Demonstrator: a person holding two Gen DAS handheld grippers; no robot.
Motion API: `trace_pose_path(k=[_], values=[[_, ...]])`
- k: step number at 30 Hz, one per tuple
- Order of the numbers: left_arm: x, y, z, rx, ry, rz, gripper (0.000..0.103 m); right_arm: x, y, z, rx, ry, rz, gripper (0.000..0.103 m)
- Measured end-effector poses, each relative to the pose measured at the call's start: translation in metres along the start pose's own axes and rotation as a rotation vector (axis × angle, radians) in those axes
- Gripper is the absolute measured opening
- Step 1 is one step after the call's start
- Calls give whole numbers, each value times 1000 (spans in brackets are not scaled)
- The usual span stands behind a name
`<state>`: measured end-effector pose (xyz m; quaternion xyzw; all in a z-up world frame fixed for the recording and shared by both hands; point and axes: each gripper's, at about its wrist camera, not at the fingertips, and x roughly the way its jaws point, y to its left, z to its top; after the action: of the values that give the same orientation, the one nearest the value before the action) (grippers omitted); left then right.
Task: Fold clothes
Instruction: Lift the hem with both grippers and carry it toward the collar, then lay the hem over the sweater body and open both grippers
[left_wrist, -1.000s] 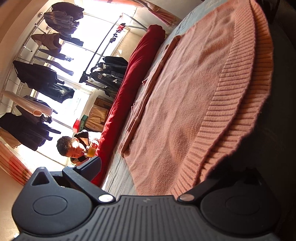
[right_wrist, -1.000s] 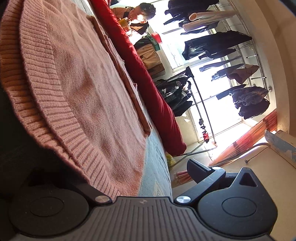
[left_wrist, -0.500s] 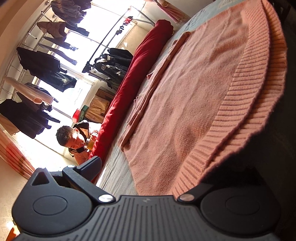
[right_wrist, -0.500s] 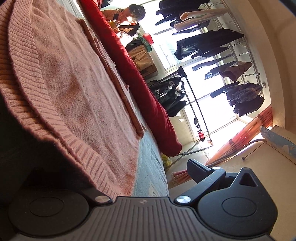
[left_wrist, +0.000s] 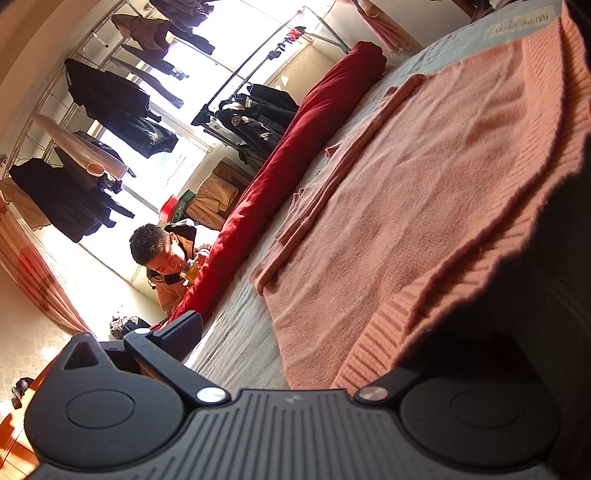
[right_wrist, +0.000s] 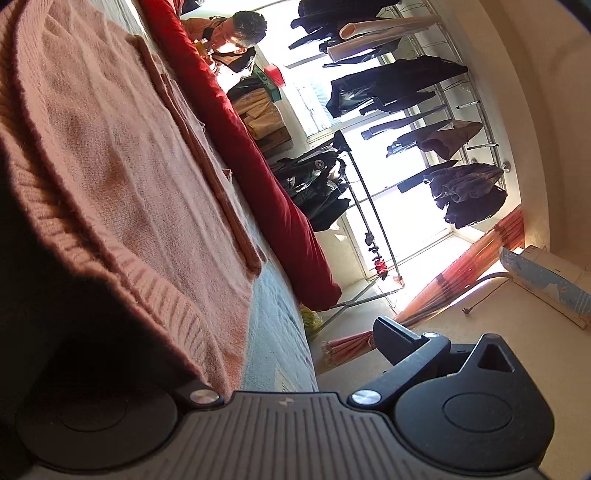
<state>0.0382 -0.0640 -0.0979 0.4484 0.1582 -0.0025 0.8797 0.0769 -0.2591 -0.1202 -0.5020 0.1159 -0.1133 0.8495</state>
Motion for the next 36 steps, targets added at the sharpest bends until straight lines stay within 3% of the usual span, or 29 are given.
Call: trace_pose_path(k=[19, 36], values=[[42, 36, 22, -63, 8, 107, 103, 55, -23, 26, 62, -2, -126, 103], [108, 44, 33, -54, 16, 134, 103, 133, -13, 47, 65, 22, -145, 103]])
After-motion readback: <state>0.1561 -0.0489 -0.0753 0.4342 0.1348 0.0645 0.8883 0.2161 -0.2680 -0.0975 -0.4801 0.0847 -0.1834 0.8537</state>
